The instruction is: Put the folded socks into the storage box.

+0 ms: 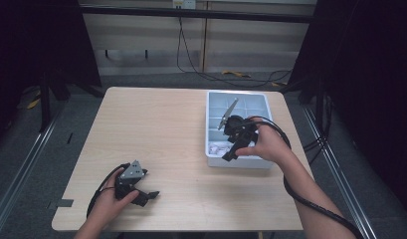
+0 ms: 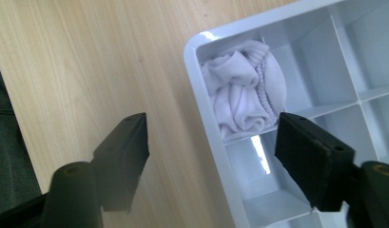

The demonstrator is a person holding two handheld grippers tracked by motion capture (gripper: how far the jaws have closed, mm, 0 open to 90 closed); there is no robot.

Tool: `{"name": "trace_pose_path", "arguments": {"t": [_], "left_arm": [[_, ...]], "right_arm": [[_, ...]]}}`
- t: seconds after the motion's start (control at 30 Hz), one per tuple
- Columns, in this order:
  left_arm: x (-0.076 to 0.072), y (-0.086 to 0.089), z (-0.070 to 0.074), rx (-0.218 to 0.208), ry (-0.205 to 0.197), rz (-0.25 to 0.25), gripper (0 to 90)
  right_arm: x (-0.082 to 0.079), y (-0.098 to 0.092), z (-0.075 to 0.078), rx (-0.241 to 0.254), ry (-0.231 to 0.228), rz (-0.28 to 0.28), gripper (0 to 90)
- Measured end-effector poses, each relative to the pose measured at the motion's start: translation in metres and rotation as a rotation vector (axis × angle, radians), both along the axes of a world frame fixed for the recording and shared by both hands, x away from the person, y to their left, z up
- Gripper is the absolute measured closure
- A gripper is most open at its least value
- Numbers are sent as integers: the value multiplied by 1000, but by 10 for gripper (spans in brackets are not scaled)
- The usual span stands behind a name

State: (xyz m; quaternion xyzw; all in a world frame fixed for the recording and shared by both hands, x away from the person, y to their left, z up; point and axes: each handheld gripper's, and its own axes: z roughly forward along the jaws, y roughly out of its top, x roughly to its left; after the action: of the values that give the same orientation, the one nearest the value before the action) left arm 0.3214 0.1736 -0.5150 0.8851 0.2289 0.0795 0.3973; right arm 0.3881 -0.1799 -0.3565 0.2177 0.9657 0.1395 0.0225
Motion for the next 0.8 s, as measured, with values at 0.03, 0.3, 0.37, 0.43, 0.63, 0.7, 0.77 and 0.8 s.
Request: {"name": "trace_pose_path", "arguments": {"t": [0.03,0.3,0.37,0.43,0.63,0.7,0.77,0.8], "left_arm": [[0,0,0,0,0,0,91],[0,0,0,-1,4,2,91],[0,0,0,-1,4,2,91],[0,0,0,-1,4,1,91],[0,0,0,-1,4,2,91],[0,0,0,-2,3,2,91],[0,0,0,-3,4,3,91],[0,0,0,-2,3,3,91]], "right_arm": [[-1,-2,0,-1,2,-12,243],[-8,-17,-2,6,3,-48,224],[-10,-21,-3,9,-2,-47,216],[-13,-25,-3,11,-3,-51,214],[-22,-34,-7,-4,-6,-67,198],[-25,-37,-8,-2,-3,-69,198],[-28,-40,-9,4,-9,-66,197],[-29,-41,-9,1,-8,-73,195]]}}
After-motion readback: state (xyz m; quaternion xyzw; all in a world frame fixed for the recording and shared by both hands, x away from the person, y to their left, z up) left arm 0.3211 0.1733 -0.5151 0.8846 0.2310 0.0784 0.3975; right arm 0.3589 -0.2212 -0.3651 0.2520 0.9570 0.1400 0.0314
